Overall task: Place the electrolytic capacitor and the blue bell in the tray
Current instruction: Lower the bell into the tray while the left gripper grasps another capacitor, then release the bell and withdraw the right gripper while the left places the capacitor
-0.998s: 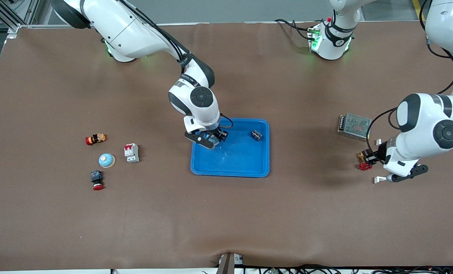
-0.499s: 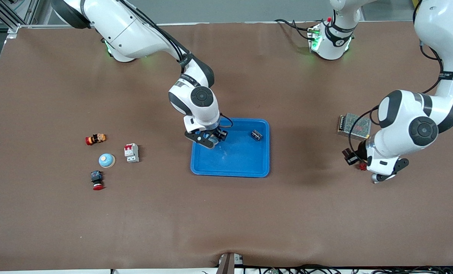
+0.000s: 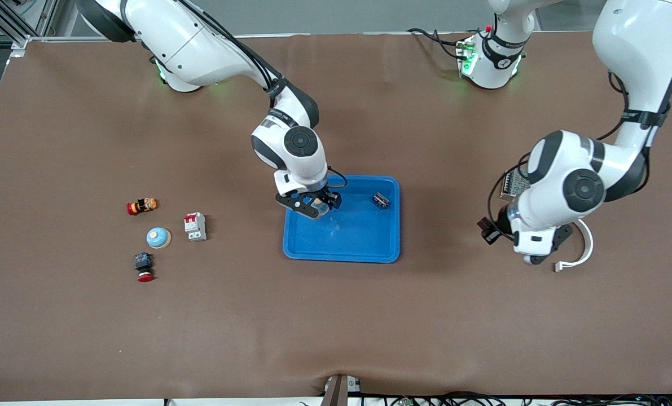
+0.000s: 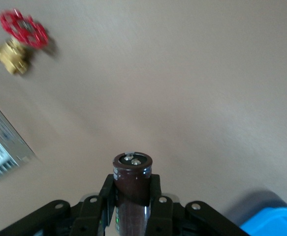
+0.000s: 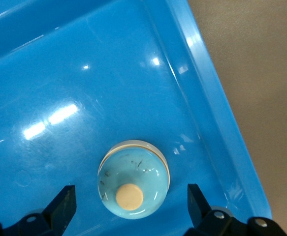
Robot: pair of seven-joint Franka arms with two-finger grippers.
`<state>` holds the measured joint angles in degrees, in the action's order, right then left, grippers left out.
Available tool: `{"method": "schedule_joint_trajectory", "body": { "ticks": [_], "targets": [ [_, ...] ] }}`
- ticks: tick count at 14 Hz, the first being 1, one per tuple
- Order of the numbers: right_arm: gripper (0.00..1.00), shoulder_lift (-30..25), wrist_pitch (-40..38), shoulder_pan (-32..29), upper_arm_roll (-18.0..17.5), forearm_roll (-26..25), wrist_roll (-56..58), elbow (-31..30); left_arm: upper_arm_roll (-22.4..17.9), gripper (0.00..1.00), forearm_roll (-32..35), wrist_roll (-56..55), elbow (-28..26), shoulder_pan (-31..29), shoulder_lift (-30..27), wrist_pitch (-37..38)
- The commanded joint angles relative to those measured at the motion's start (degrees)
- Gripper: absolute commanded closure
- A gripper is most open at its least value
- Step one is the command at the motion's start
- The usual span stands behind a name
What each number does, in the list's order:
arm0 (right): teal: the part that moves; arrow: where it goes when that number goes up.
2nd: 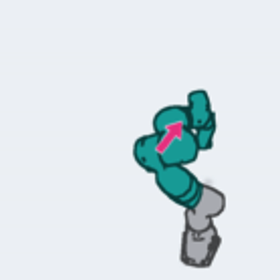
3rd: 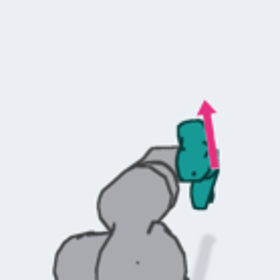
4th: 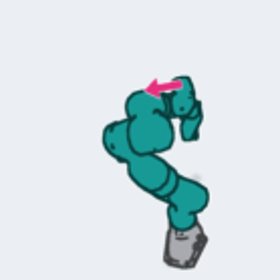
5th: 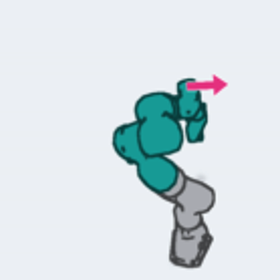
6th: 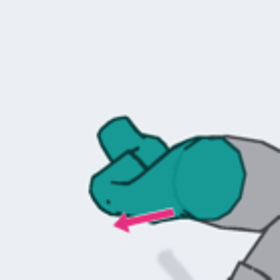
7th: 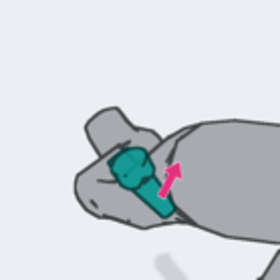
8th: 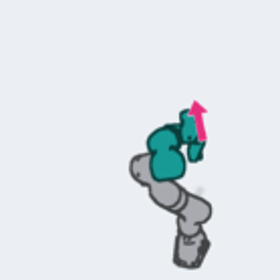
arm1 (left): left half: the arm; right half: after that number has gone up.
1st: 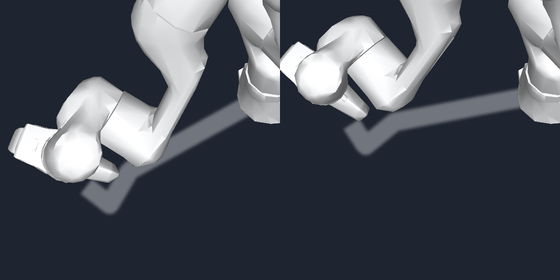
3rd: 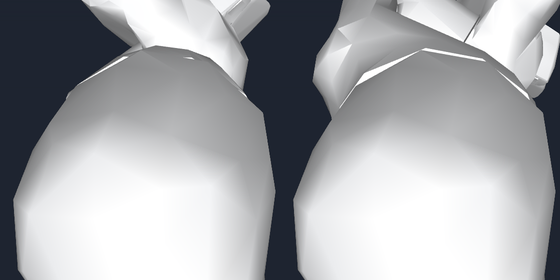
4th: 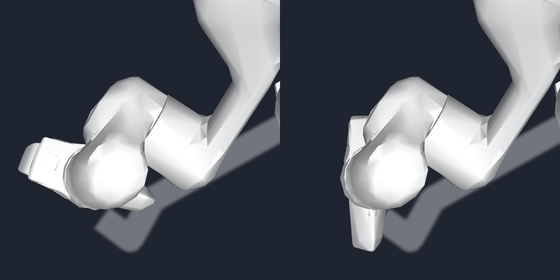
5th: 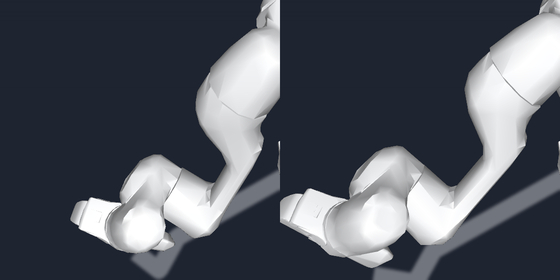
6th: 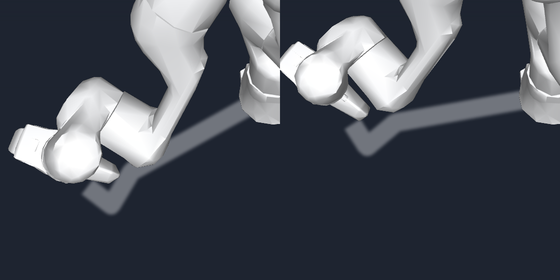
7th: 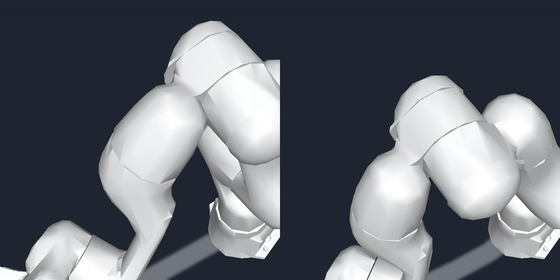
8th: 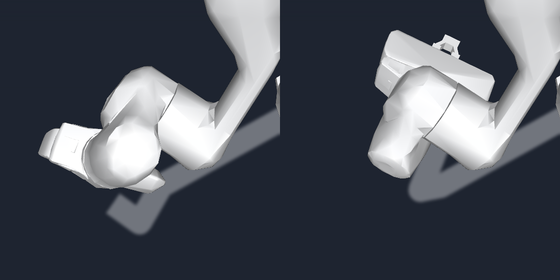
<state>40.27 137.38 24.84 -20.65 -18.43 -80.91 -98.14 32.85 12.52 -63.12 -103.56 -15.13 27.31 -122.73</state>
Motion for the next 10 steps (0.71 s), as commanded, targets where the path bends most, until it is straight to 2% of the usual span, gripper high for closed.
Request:
{"method": "schedule_joint_trajectory", "body": {
  "ticks": [1, 6, 10],
  "targets": [
    [0.00, -3.17, -0.54, -0.22, -0.17, -1.79, -1.54, -1.01, 0.11, 1.00, 0.31, -6.81, 2.92, 3.17, 2.39, 0.03],
    [0.00, -10.46, -12.12, -2.77, -1.14, 0.14, 5.65, -0.04, 0.02, 1.00, 1.10, -18.77, 6.44, 10.46, 6.16, -2.77],
    [0.00, -16.00, -21.69, -7.42, -1.23, 7.25, 19.43, 2.06, -0.42, 1.00, 1.10, -25.11, 9.42, 14.68, 10.12, -5.32]
  ]
}}
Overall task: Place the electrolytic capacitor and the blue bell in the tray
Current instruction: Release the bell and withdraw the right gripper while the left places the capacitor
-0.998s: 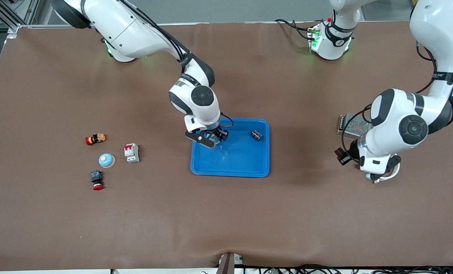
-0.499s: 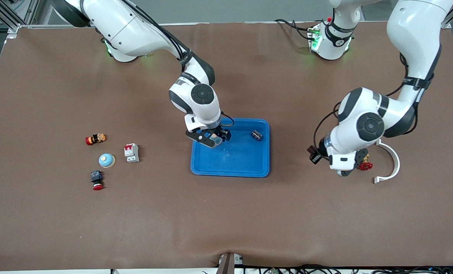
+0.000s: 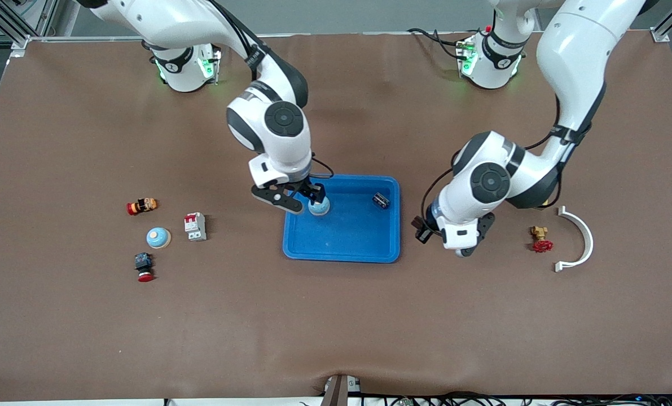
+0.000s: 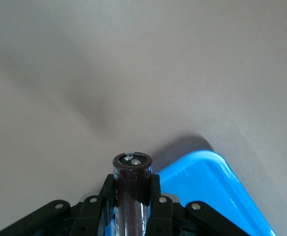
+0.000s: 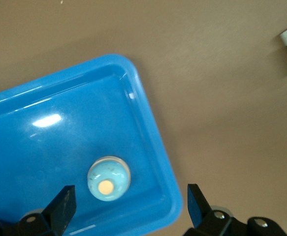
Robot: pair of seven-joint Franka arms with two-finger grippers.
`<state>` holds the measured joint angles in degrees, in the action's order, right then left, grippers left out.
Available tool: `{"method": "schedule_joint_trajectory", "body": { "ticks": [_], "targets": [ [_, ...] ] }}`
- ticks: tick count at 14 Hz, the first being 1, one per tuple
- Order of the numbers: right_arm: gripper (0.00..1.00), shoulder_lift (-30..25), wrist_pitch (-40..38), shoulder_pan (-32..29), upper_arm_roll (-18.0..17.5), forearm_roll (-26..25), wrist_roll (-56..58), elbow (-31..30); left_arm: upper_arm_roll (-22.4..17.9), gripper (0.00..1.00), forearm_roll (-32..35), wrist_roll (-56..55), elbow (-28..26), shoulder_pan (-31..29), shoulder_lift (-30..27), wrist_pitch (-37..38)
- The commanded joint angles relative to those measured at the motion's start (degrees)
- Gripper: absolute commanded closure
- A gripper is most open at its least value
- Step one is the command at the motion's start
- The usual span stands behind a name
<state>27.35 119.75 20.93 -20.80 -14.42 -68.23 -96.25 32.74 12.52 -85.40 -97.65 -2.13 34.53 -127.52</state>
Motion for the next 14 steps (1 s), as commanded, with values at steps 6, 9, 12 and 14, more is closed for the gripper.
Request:
{"method": "schedule_joint_trajectory", "body": {
  "ticks": [6, 9, 12, 14],
  "targets": [
    [0.00, -4.68, -20.77, -12.92, -0.99, 5.63, 25.93, 9.93, -6.80, 1.00, 0.84, -7.14, 8.79, 11.07, 8.18, -4.49],
    [0.00, -4.68, -23.32, -18.01, -0.99, 5.89, 35.41, 12.31, -8.31, 1.00, 0.66, -7.23, 11.34, 13.73, 10.90, -4.50],
    [0.00, -4.68, -23.95, -22.94, -0.99, 5.98, 44.38, 12.40, -8.31, 1.00, 0.66, -7.23, 11.52, 14.43, 12.31, -5.11],
    [0.00, -4.42, -23.77, -25.58, -0.91, 5.90, 49.22, 12.31, -8.31, 1.00, 0.75, -7.23, 11.52, 14.96, 12.84, -5.55]
  ]
}}
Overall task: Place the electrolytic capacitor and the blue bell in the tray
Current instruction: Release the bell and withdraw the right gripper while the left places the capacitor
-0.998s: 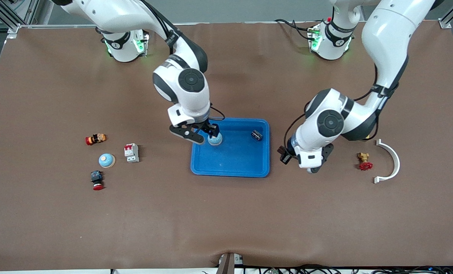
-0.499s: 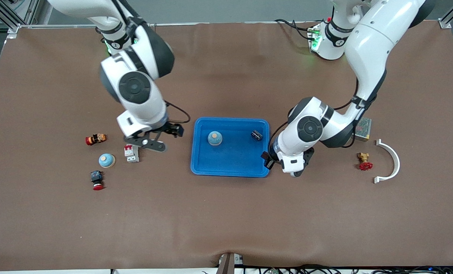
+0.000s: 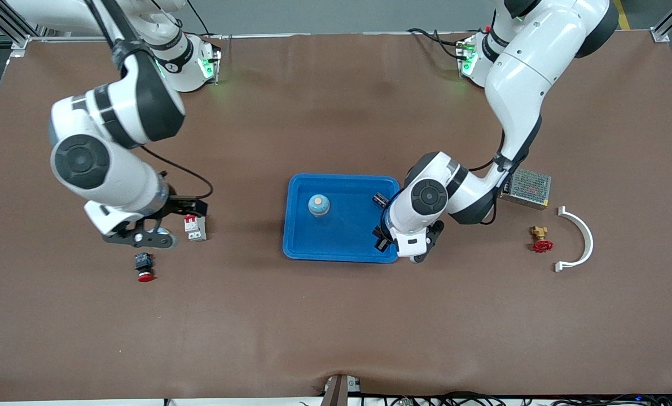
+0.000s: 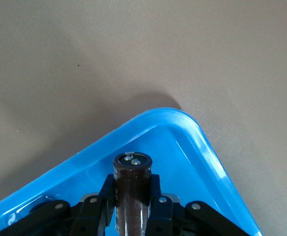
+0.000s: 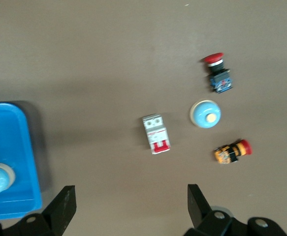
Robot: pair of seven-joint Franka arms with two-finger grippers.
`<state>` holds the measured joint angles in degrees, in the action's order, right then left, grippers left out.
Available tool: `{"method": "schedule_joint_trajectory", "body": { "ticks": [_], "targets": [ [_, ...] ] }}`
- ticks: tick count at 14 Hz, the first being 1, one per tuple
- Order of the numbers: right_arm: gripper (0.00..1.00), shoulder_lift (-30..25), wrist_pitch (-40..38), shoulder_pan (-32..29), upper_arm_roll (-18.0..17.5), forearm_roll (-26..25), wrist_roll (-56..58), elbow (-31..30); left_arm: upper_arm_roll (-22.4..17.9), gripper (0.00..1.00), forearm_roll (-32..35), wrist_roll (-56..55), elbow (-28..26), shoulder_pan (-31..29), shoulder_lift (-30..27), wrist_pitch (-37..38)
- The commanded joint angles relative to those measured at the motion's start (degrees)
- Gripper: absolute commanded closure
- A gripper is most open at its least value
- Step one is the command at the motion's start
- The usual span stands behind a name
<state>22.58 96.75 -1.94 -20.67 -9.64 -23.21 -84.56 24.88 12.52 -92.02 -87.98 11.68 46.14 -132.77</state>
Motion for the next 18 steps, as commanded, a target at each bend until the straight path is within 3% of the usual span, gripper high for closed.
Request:
{"method": "schedule_joint_trajectory", "body": {
  "ticks": [1, 4, 8, 10, 13, 18],
  "targets": [
    [0.00, 0.45, -0.69, -3.94, -0.95, 1.11, 6.40, 0.62, -0.44, 1.00, 0.66, -0.53, 1.85, 1.15, 1.67, -0.21],
    [0.00, 0.80, 0.01, -7.72, -0.86, 1.03, 13.43, 0.62, -0.44, 1.00, 0.84, 0.00, 1.85, 1.15, 2.20, -0.29],
    [0.00, 1.24, 2.21, -11.06, -0.69, 0.68, 19.94, 0.18, -0.44, 0.60, 0.93, 0.09, 1.85, 1.15, 2.99, -0.29],
    [0.00, 2.03, 3.87, -12.56, -0.69, 0.59, 22.66, -0.17, -0.44, 0.31, 0.93, 0.53, 1.85, 1.15, 2.99, -0.29],
    [0.00, 4.04, 7.56, -14.40, -0.60, 0.50, 25.74, -1.14, -0.44, 0.00, 0.93, 0.44, 2.99, 1.15, 2.55, -0.29],
    [0.00, 7.12, 12.13, -15.90, -0.51, 0.32, 27.95, -1.84, -0.44, 0.00, 1.28, 0.27, 5.10, 0.28, -0.34, 0.67]
  ]
}}
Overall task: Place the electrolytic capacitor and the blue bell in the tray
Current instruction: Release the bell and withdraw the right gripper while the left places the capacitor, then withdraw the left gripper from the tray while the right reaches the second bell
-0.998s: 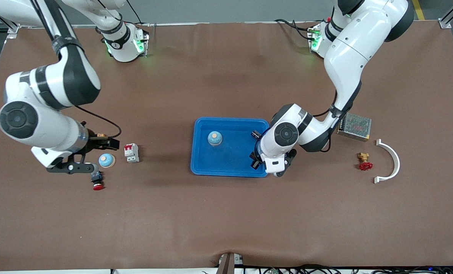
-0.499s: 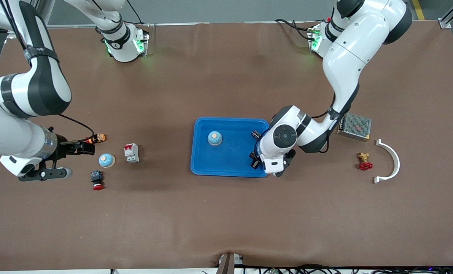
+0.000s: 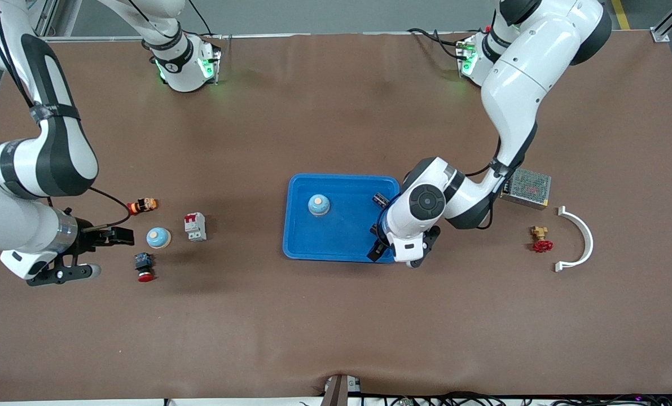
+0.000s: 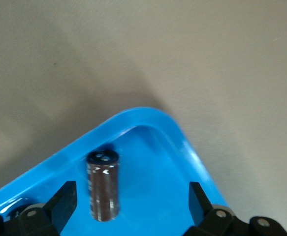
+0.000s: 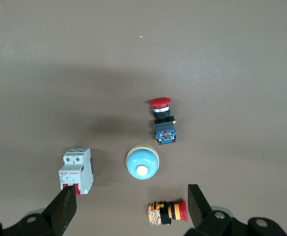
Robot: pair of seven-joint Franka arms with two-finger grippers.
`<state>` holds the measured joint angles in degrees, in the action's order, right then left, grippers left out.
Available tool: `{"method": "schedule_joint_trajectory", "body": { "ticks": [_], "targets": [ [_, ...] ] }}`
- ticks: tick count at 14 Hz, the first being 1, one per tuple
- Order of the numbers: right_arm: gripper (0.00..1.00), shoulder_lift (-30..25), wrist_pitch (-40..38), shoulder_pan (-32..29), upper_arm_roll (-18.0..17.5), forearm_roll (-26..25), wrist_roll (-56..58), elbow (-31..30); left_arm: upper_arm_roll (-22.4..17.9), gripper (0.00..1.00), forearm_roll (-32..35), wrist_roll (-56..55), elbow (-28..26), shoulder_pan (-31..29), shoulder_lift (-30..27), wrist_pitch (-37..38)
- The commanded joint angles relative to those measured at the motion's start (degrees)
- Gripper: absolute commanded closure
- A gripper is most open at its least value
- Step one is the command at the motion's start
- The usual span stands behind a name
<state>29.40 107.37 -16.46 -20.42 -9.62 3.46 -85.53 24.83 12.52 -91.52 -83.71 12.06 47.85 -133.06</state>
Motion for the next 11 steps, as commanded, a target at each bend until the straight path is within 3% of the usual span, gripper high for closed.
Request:
{"method": "schedule_joint_trajectory", "body": {
  "ticks": [1, 4, 9, 11],
  "targets": [
    [0.00, 0.39, 3.35, -1.56, -0.76, 0.22, 1.81, -2.17, -0.40, 0.00, 1.36, -0.15, 0.83, -0.37, -3.36, 1.05],
    [0.00, 0.31, 10.12, -2.96, -0.76, -0.22, 2.25, -7.70, -0.40, 0.00, 2.68, 2.91, 0.83, -1.51, -7.14, 5.07],
    [0.00, -0.31, 11.97, -4.81, -0.85, -0.14, 4.36, -12.18, -0.31, 0.00, 2.68, 15.20, 0.57, -6.33, -14.35, 15.62],
    [0.00, -1.18, 18.10, -5.86, -0.93, -0.14, 4.45, -17.45, -0.22, 0.00, 2.51, 20.92, 0.57, -8.10, -16.72, 18.97]
  ]
}}
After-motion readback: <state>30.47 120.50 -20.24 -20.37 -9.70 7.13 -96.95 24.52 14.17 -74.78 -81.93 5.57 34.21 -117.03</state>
